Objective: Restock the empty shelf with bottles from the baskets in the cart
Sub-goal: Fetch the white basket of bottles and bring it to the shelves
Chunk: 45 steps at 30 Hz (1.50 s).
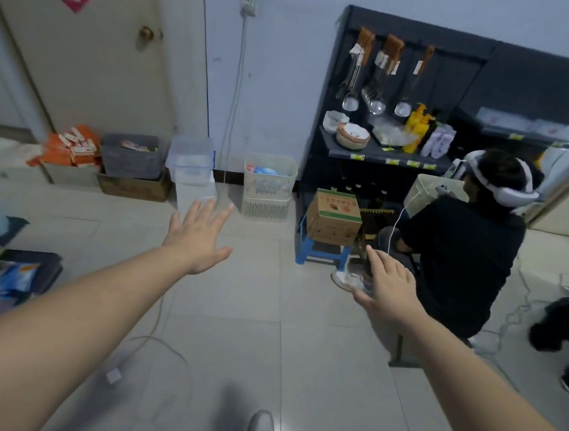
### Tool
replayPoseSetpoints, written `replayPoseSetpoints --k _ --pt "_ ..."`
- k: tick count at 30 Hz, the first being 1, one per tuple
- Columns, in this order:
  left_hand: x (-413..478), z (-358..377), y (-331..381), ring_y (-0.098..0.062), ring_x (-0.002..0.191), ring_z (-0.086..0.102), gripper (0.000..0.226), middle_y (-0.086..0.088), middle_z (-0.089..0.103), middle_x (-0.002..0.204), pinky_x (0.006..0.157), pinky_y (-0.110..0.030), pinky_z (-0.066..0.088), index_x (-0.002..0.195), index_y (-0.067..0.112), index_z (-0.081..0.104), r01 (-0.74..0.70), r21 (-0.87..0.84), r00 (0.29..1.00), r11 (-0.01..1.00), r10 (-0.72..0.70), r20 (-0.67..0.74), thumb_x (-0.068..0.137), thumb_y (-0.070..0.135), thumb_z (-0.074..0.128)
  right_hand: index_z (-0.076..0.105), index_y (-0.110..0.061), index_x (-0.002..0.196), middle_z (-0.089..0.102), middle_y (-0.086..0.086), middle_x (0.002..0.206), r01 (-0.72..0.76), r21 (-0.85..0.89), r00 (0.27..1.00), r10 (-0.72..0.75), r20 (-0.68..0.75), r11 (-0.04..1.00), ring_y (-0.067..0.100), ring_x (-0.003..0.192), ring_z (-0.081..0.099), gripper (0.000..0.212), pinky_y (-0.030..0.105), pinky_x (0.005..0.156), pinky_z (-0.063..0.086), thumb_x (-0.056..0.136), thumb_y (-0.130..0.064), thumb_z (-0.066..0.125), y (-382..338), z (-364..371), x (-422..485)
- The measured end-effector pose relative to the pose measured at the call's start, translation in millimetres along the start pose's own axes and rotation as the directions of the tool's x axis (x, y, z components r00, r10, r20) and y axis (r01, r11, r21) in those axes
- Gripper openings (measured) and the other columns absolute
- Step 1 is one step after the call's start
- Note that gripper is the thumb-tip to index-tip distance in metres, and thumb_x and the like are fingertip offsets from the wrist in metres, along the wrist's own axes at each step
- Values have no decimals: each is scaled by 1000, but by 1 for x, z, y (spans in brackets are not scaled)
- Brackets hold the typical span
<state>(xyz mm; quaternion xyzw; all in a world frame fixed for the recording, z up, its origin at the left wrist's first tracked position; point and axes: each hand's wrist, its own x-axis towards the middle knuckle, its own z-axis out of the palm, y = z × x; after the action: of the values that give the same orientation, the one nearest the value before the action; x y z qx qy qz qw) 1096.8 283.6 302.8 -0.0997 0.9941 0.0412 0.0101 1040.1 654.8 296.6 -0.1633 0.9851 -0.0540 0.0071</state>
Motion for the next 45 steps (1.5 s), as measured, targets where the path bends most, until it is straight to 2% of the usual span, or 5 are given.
replayPoseSetpoints --k 8,13,18,29,45 --pt "118 -20 4 -23 151 -8 86 3 -10 164 119 -54 5 153 38 -11 58 9 998 998 -58 28 91 59 46 -1 -25 157 14 -2 161 84 64 995 -87 55 994 21 148 14 91 50 122 12 90 -58 51 -13 5 166" --pt "179 -28 5 -23 150 -6 86 3 -7 164 118 -55 6 153 37 -9 106 7 994 994 -106 16 91 59 46 2 -24 157 19 1 161 74 107 997 -75 -2 991 20 148 16 93 49 120 13 89 -57 55 0 -10 255" --pt "211 -28 -6 -23 151 -6 89 5 -9 164 118 -56 6 153 39 -10 165 5 986 986 -165 21 89 61 48 3 -23 157 19 3 161 63 104 998 -66 18 993 23 148 16 91 51 120 15 90 -56 54 7 -21 302" --pt "316 -30 -3 -23 151 -6 87 5 -10 164 118 -55 7 152 39 -10 93 1 996 996 -93 3 90 59 47 5 -27 157 16 -1 162 86 142 995 -92 33 986 22 149 15 89 54 121 11 90 -57 55 -10 -20 392" --pt "585 -38 -134 -25 151 -7 87 1 -9 164 119 -56 7 154 37 -10 57 -56 997 997 -54 52 93 57 48 4 -32 157 14 -2 162 -90 123 995 83 59 988 22 149 14 87 54 120 11 91 -57 54 -84 10 612"
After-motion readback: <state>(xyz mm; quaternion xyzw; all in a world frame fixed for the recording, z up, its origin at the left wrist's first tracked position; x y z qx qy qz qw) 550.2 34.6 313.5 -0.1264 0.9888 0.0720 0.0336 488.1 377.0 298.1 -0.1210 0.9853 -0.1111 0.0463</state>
